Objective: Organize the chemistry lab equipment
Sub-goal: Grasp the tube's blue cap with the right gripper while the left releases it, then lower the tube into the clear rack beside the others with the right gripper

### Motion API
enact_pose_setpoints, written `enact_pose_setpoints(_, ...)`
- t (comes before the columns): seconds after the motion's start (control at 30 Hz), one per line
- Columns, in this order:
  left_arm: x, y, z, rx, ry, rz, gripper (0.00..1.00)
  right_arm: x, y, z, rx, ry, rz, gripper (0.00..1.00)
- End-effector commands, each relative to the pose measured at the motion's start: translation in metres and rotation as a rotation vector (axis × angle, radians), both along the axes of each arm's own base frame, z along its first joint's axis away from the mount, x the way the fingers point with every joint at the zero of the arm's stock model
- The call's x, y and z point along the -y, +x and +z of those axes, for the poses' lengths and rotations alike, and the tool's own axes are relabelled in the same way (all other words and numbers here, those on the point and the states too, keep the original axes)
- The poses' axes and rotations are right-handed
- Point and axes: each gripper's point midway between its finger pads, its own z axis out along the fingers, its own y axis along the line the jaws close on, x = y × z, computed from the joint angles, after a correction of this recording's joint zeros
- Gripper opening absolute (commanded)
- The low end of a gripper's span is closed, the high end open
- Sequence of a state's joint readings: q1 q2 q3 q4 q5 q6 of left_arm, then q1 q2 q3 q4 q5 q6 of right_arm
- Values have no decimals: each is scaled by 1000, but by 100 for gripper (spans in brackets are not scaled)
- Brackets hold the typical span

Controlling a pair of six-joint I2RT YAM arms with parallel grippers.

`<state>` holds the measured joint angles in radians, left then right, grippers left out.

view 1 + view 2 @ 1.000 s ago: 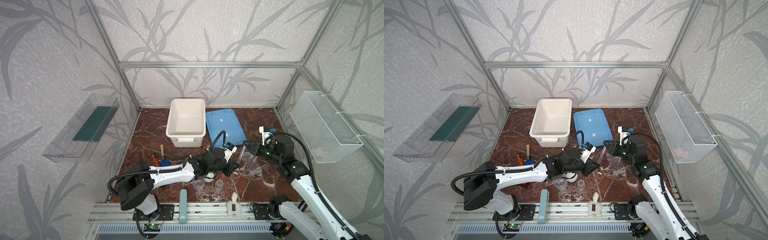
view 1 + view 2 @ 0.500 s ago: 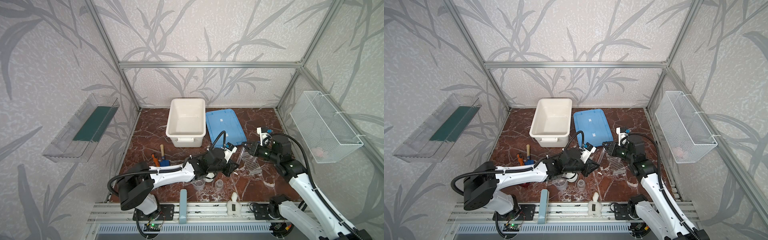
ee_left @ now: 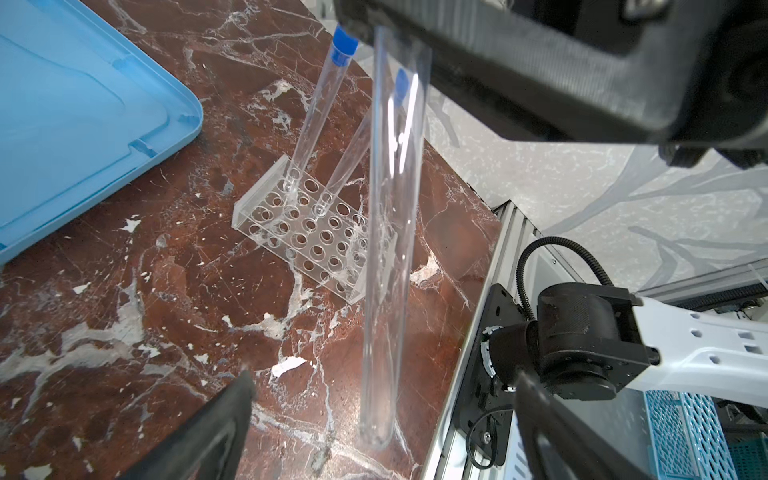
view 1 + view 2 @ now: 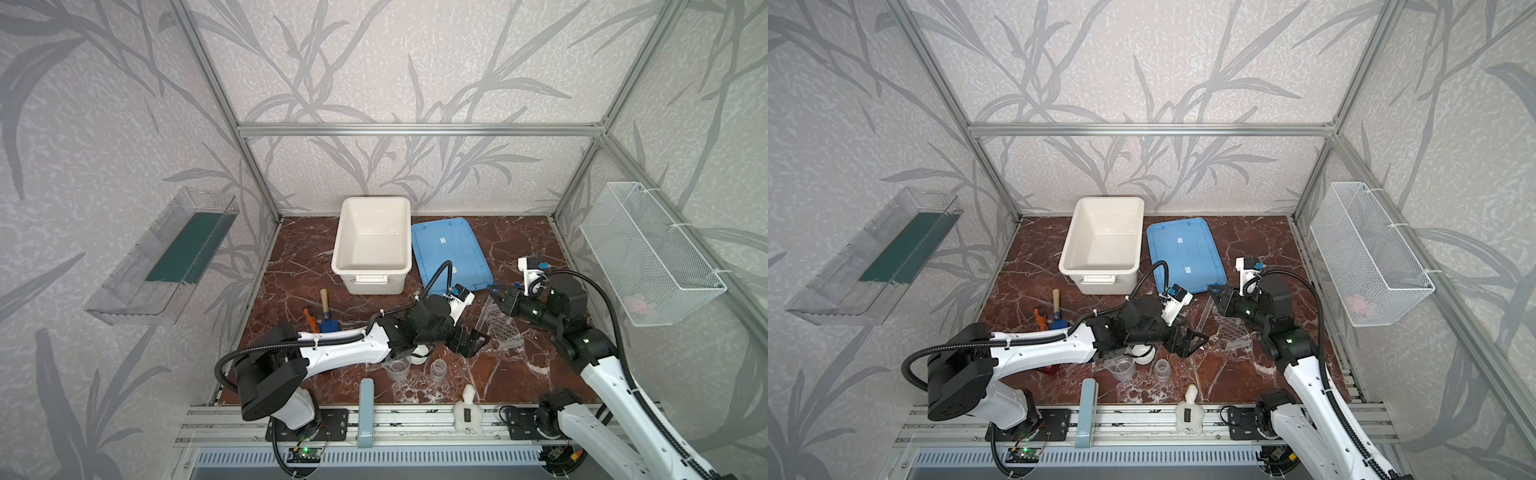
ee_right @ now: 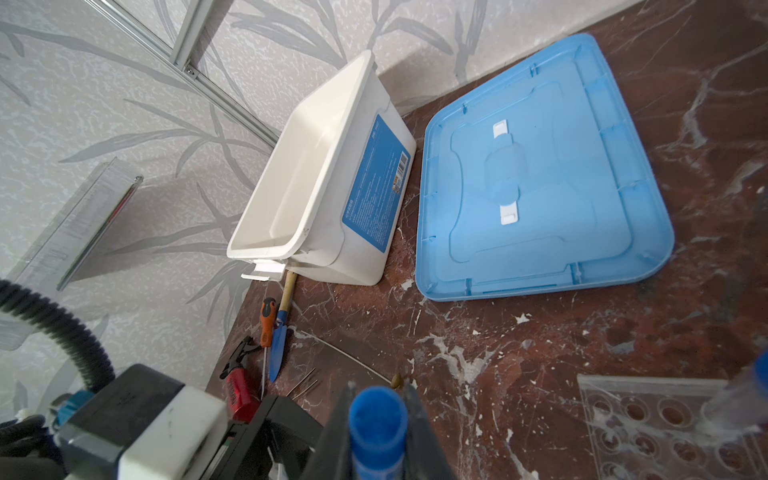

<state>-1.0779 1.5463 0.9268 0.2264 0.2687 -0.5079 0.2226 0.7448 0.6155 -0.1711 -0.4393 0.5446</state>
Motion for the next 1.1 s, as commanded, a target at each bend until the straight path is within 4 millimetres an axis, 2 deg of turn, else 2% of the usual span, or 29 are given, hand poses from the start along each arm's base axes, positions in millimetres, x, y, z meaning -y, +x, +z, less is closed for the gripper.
enact_pose_setpoints(0.0, 8, 2, 16, 16, -25, -8, 99, 13, 2, 8, 119, -96, -48, 13)
enact_pose_setpoints(0.27, 13, 3, 11, 5, -10, -13, 99, 51, 1, -3, 182, -299, -200, 11)
enact_pose_setpoints(0.53, 23, 1, 2, -19, 4, -30, 99, 75, -1, -8, 271, -361, -323, 11)
enact_pose_setpoints(0.9, 36, 0, -5, -44, 12, -53, 99, 120, -8, -10, 371, -499, -546, 11)
enact_pose_setpoints(1.07, 40, -1, -8, -55, 16, -60, 99, 132, -13, -11, 420, -511, -619, 12)
